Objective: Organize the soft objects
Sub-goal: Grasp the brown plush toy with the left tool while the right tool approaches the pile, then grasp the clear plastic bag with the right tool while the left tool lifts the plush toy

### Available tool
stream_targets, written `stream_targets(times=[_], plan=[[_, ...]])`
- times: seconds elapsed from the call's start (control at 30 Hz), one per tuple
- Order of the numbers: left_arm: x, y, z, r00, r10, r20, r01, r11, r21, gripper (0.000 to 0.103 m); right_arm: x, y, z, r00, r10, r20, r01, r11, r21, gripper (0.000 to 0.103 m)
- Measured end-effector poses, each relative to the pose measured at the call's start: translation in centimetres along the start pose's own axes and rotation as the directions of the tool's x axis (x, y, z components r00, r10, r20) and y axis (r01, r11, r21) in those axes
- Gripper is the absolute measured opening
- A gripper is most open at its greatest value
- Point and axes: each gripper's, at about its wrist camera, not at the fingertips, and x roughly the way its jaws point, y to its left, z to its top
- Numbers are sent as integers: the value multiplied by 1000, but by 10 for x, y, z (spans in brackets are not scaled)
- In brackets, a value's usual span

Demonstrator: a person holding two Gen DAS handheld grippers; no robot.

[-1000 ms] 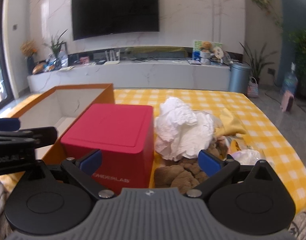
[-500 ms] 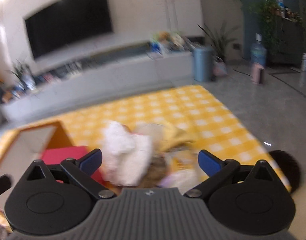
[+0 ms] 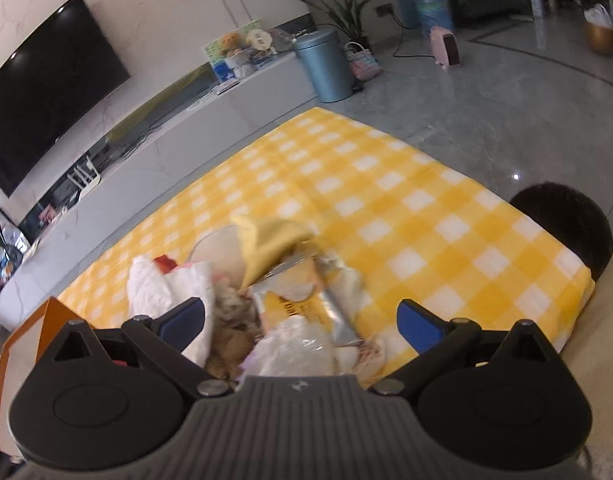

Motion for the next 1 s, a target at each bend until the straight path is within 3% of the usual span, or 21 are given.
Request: stream_targets(times=[0.13, 0.27, 0.33, 0.47, 0.57, 0.6, 0.77, 0.83, 0.87, 0.9, 1.0], plan=[[36, -20, 3, 995, 58, -78, -51, 995, 88, 90, 4, -8, 1, 1000, 22, -4, -22, 1000, 22, 100], [73, -34, 3, 981, 119, -152, -85, 973, 214, 82, 6, -9, 0, 1000, -2, 0, 2, 1000, 1, 100], [88, -36, 2, 969, 155, -193, -105, 963, 249, 82, 5, -11, 0, 1000, 1, 8, -1, 1000, -1, 100], [116, -36, -1, 927, 255, -275, -155, 929, 337, 82, -1, -12, -1, 995, -70, 65, 71, 997, -9, 100], [130, -29, -2, 915, 252, -314, -144, 933, 329, 83, -1, -15, 1, 996, -65, 63, 65, 998, 1, 100], [133, -27, -3, 913, 255, -320, -145, 932, 332, 89, 0, -16, 1, 997, -57, 55, 56, 998, 8, 100], [146, -19, 9, 907, 252, -338, -154, 944, 290, 91, 2, -18, 1, 998, -47, 43, 46, 999, 16, 100], [149, -14, 12, 908, 225, -354, -135, 956, 262, 85, 1, -18, 1, 998, -39, 43, 38, 999, 20, 100], [148, -10, 13, 910, 186, -370, -107, 969, 224, 69, 1, -19, 1, 999, -35, 41, 34, 999, 24, 100], [148, -5, 14, 910, 153, -387, -86, 979, 185, 65, 2, -20, 1, 999, -33, 38, 32, 999, 28, 100], [148, -1, 14, 905, 141, -401, -85, 984, 155, 56, 3, -21, 1, 999, -33, 31, 31, 999, 38, 100]])
